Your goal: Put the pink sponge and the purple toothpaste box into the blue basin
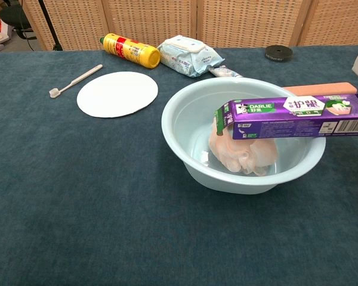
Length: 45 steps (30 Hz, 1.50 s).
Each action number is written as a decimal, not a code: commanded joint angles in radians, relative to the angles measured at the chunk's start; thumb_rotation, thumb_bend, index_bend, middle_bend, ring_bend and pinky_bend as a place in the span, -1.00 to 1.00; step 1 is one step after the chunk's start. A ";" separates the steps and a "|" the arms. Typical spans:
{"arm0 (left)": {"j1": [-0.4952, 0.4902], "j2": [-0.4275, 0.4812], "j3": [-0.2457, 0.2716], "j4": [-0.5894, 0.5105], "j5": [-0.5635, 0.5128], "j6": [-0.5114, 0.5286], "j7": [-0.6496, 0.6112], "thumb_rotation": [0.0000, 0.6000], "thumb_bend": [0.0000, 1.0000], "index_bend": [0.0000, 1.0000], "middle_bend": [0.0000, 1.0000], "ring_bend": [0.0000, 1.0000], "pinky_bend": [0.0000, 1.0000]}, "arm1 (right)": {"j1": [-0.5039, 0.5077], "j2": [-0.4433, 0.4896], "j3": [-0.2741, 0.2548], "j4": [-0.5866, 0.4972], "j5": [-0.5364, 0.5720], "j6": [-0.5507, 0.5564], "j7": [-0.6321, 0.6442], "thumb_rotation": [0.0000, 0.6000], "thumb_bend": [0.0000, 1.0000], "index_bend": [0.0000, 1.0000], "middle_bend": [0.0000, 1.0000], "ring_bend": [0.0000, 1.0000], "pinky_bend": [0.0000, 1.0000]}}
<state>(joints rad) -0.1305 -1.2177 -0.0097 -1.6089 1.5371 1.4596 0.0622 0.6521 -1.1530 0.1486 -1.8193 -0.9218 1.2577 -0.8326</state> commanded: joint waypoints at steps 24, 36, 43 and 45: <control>0.004 -0.001 0.004 -0.009 0.014 0.007 0.015 1.00 -0.41 -0.89 -1.00 -0.77 -0.85 | -0.025 -0.002 -0.017 0.032 -0.005 -0.007 0.033 1.00 -0.74 0.37 -0.18 -0.27 -0.07; 0.008 0.009 0.009 -0.023 0.032 0.019 -0.001 1.00 -0.41 -0.89 -1.00 -0.77 -0.85 | -0.016 -0.021 -0.012 -0.099 -0.051 0.057 -0.046 1.00 -0.74 0.37 -0.18 -0.27 -0.07; 0.012 0.037 0.003 -0.042 0.036 0.035 -0.052 1.00 -0.41 -0.89 -1.00 -0.77 -0.85 | 0.022 -0.100 -0.012 -0.221 -0.052 0.109 -0.201 1.00 -0.74 0.37 -0.18 -0.27 -0.07; 0.012 0.043 0.004 -0.047 0.036 0.031 -0.060 1.00 -0.41 -0.89 -1.00 -0.77 -0.85 | 0.035 -0.133 -0.012 -0.237 -0.043 0.121 -0.241 1.00 -0.74 0.37 -0.18 -0.27 -0.07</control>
<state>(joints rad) -0.1187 -1.1775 -0.0060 -1.6534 1.5726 1.4922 0.0050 0.6656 -1.2404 0.1363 -2.0233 -0.9749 1.3540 -1.0193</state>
